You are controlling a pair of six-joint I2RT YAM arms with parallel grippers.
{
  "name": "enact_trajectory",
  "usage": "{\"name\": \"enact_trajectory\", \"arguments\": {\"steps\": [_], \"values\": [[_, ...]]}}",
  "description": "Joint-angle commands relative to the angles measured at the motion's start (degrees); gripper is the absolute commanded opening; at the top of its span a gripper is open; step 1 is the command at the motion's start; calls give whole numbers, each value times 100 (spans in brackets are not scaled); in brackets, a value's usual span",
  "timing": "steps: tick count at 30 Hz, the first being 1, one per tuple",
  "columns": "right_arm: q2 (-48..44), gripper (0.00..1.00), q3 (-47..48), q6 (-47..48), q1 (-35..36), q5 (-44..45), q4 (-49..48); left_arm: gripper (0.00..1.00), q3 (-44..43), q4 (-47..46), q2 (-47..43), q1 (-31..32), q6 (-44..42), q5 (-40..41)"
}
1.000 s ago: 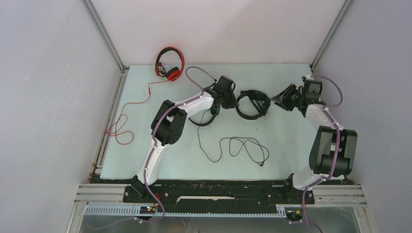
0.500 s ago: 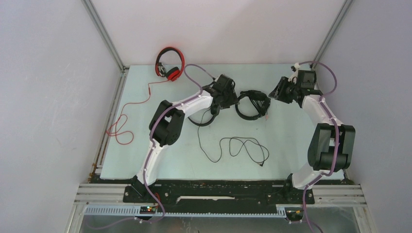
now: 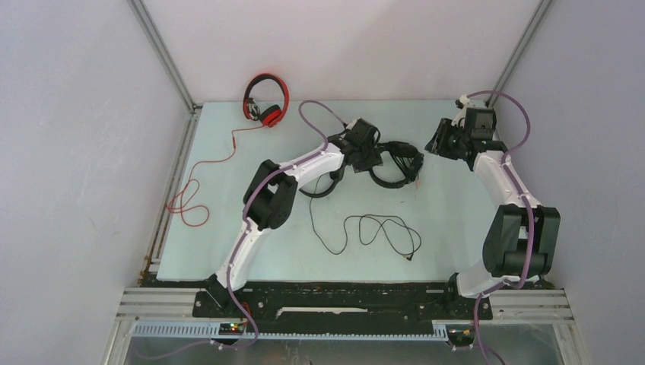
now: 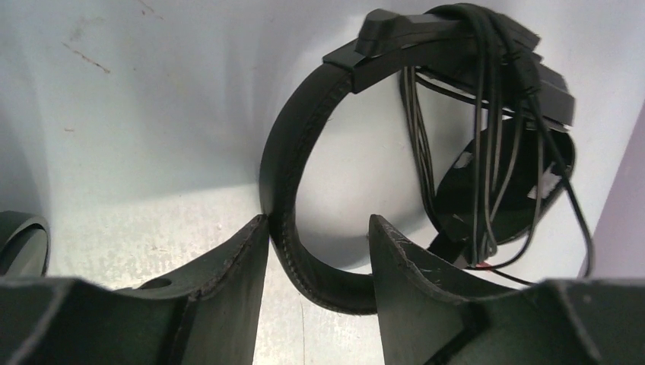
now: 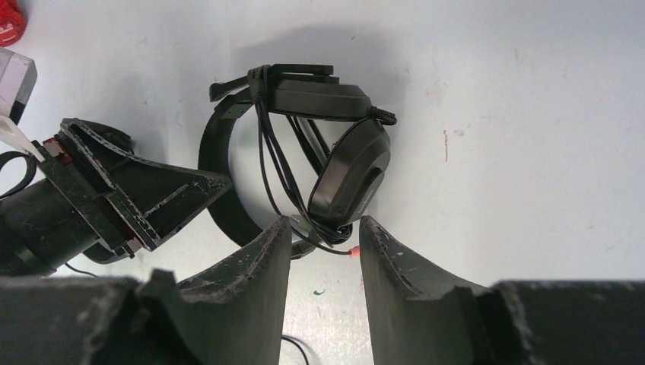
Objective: Wrap the headphones
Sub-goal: Wrap the headphones cable around the headphones.
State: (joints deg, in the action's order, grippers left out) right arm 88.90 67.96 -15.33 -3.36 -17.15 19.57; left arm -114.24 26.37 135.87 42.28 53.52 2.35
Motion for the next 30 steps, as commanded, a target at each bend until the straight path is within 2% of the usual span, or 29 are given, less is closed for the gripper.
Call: {"name": "enact_trajectory", "arguments": {"steps": [1, 10, 11, 15, 18, 25, 30], "values": [[-310, 41, 129, 180, 37, 220, 46, 53, -296, 133, 162, 119, 232, 253], [-329, 41, 130, 223, 133, 286, 139, 48, -444, 103, 389, 149, 335, 332], [-329, 41, 129, 242, 149, 298, 143, 43, -453, 92, 392, 149, 328, 320], [-347, 41, 129, 313, 203, 171, 128, 15, -465, -8, 298, 98, 166, 353], [-377, 41, 130, 390, 287, 138, 110, 1, -370, -144, 51, 9, 1, 391], [-589, 41, 132, 412, 320, -69, 43, 0, -241, -131, -580, -210, -399, 557], [-930, 41, 56, 394, 494, -761, -73, 0, -282, 148, -1037, -321, -835, 824]]}}
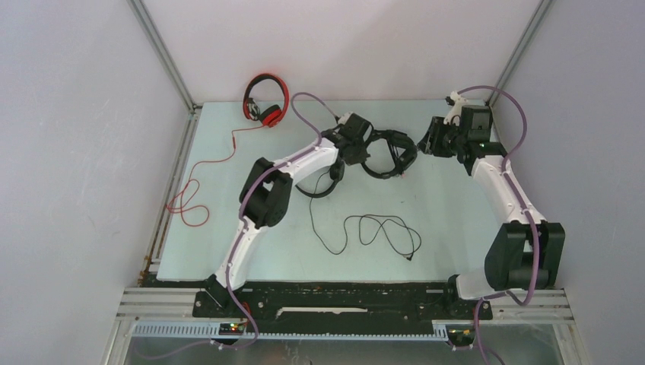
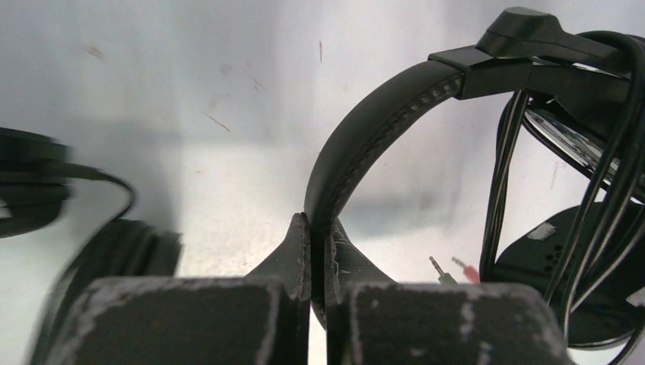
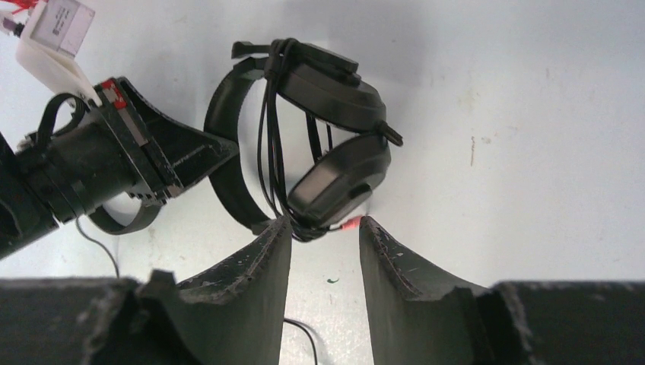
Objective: Wrap the headphones
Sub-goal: Wrap the headphones cable around the headphones.
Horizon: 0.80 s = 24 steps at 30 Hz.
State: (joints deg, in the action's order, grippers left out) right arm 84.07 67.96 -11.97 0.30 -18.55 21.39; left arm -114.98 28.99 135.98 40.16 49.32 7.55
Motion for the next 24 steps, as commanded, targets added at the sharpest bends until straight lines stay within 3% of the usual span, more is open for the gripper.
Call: {"name": "enact_trajectory", "arguments": {"steps": [1, 6, 12, 14, 17, 24], "values": [[-549, 41, 8, 29, 129, -748, -338, 0, -240, -40, -1130, -146, -512, 353], [-1004, 41, -379, -181, 186, -1284, -1237, 0, -603, 579, -1441, -260, -1025, 688], [-1238, 47, -1027, -3068, 143, -1757, -2282, 0, -982, 1110, -1734, -343, -1510, 1053], [-1250, 57, -1274, -3668, 323, -1982, -2714, 0, -983, 1159, -1847, -343, -1635, 1119], [-1402, 63, -1378, -2882, 837, -1870, -2951, 0, -1008, 1242, -1938, -347, -1767, 1060], [-1512, 54, -721, -914, 1562, -92, -1882, 0, -912, 1423, -2058, -330, -1926, 1077]]}}
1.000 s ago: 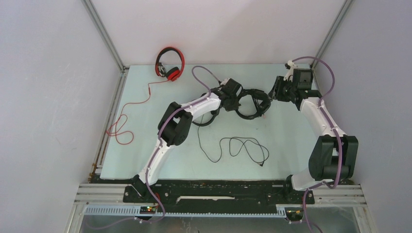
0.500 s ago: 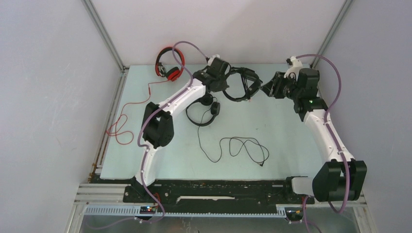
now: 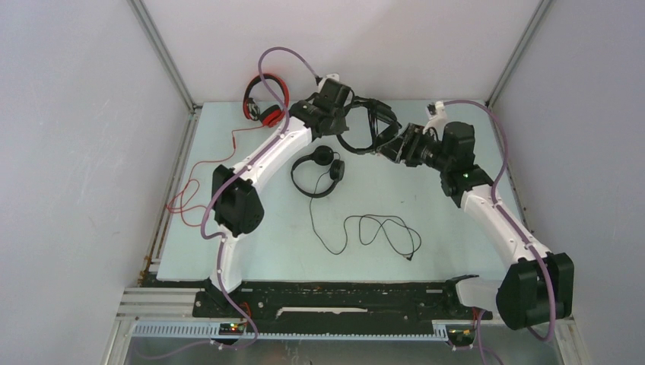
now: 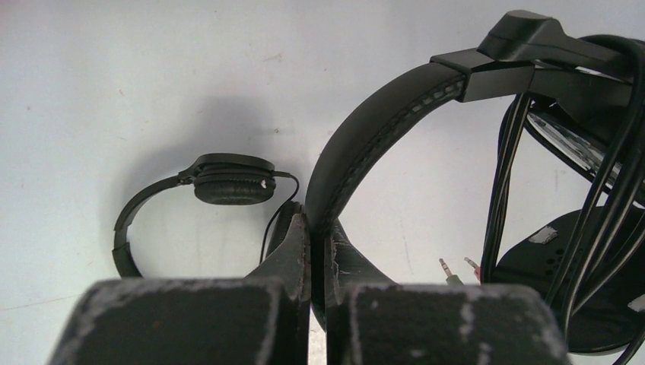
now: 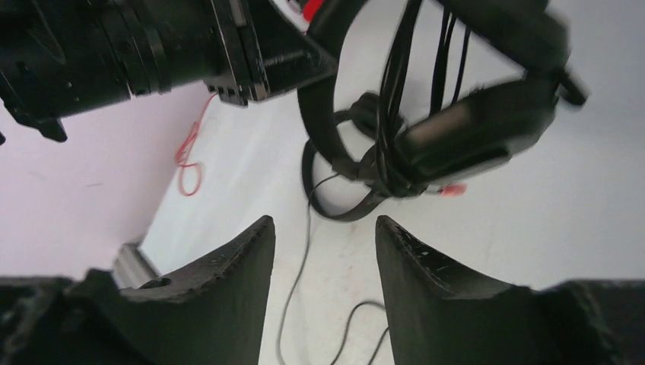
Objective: Wrap the headphones
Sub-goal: Wrap the headphones cable around the headphones.
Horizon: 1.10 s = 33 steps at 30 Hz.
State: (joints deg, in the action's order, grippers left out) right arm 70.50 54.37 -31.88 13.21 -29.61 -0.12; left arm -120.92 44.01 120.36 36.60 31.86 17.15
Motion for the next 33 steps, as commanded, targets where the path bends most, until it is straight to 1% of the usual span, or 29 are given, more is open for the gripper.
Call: {"name": "enact_trajectory", "arguments": {"steps": [1, 3, 6, 11, 14, 17, 27, 29, 32, 33], "values": [[-63, 53, 808, 1269, 383, 1289, 479, 0, -280, -84, -514, 26, -218, 136], [190, 52, 1190, 1573, 590, 1704, 999, 0, -270, -80, -535, 54, -276, 197], [600, 50, 1804, 1778, 820, 2122, 1642, 0, -274, -76, -552, 82, -319, 236], [1220, 45, 2629, 1871, 982, 2301, 2445, 0, -274, -77, -549, 104, -340, 248], [1443, 42, 2910, 1894, 1072, 2407, 2619, 0, -260, -83, -537, 115, -315, 190], [1619, 39, 3086, 1896, 1172, 2747, 2801, 0, -261, -98, -514, 124, -295, 165], [1985, 33, 3275, 1956, 1266, 3106, 2832, 0, -224, -142, -505, 122, -285, 173], [2037, 28, 3288, 1946, 1269, 3115, 2791, 0, -227, -152, -498, 120, -287, 159], [2078, 19, 3261, 1966, 1277, 3196, 2728, 0, -230, -170, -485, 120, -279, 132], [2114, 17, 3248, 1985, 1275, 3278, 2727, 0, -232, -177, -482, 122, -277, 128]]}}
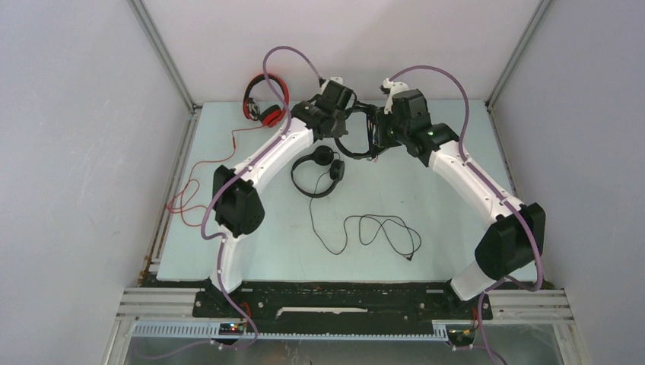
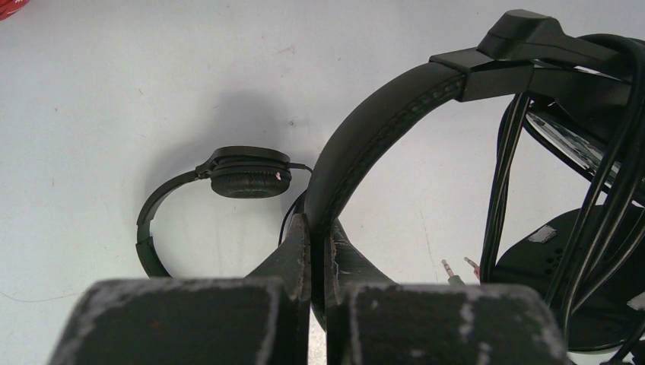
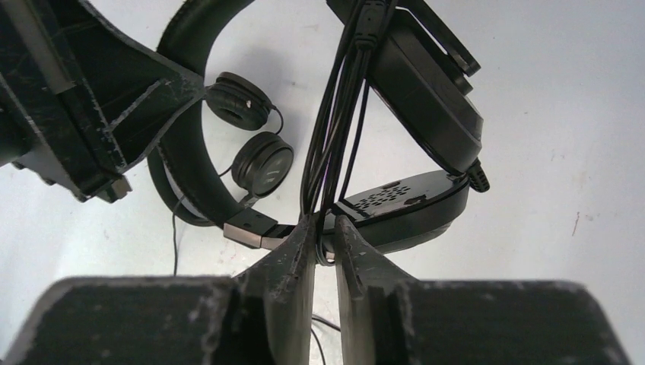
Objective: Wrap the headphones
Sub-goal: Wrap the headphones cable around the headphones.
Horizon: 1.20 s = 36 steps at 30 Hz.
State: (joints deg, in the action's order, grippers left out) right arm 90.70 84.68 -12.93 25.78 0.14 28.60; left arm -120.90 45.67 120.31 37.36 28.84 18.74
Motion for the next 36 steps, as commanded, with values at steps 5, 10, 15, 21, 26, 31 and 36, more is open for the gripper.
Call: {"name": "enact_trajectory", "arguments": {"steps": [5, 10, 15, 21, 26, 31, 36], "values": [[183, 12, 131, 141, 14, 307, -202, 0, -230, -369, -465, 45, 37, -58], [70, 0, -220, 158, 29, 242, -477, 0, -245, -430, -428, 29, 157, -189], [-68, 0, -889, 380, -94, 135, -1508, 0, -175, -628, -374, -93, 559, -722], [1, 0, -1601, 558, -441, -491, -3257, 0, 26, -1234, -175, -290, 811, -1019], [334, 0, -2083, 492, -696, -943, -4665, 0, -60, -1668, 79, -336, 822, -934], [569, 0, -2588, -172, -1101, -1032, -5215, 0, 310, -2163, 269, -267, 998, -1205], [511, 0, -3120, -589, -1082, -952, -5427, 0, 724, -2471, 351, -157, 1137, -1257]]}}
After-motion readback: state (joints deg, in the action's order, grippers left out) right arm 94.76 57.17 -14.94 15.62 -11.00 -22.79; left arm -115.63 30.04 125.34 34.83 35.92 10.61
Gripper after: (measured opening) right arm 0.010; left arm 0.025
